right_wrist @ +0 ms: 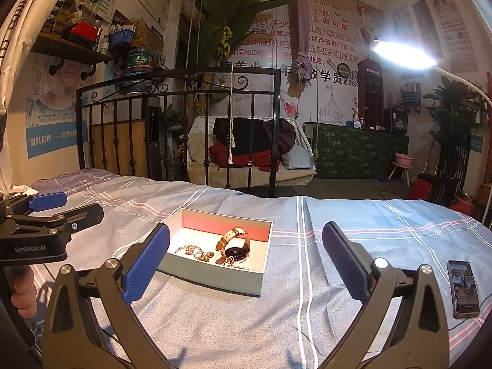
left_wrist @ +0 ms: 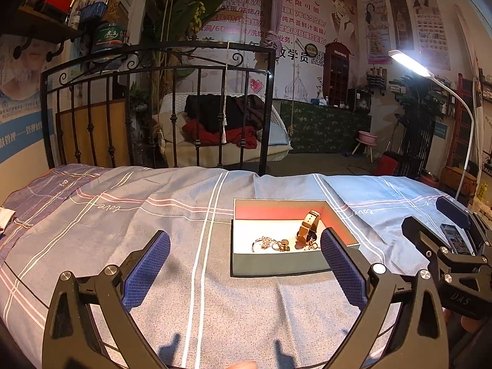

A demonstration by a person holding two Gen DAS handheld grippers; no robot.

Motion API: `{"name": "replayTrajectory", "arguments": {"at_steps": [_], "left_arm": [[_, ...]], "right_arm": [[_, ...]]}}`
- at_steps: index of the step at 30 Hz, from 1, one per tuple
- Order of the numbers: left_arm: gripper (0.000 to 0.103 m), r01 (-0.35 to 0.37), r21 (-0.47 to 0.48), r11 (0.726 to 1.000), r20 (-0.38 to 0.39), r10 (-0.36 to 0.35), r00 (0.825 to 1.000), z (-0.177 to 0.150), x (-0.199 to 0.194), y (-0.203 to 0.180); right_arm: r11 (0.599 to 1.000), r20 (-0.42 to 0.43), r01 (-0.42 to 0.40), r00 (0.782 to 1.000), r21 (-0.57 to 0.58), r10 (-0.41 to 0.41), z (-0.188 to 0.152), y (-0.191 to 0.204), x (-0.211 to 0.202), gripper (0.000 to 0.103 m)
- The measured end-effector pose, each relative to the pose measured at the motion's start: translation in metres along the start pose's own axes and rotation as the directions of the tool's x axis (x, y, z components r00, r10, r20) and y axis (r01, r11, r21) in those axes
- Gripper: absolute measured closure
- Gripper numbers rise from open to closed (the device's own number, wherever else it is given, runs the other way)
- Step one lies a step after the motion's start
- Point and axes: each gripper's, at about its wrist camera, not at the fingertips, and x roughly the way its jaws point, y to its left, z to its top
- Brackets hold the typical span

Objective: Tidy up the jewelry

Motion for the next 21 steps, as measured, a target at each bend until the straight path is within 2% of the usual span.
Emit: {"name": "replayTrajectory", "arguments": {"at_steps": [21], "left_arm": [[0.007, 0.007, 0.010, 1.000, 0.001, -0.007, 1.000, -0.0034, -0.0010, -0.0072]], "right_arm": [[1.000, -0.013, -0.006, 1.000, 0.002, 0.006, -0.0049, -0.0018, 0.0026, 0.005]]}}
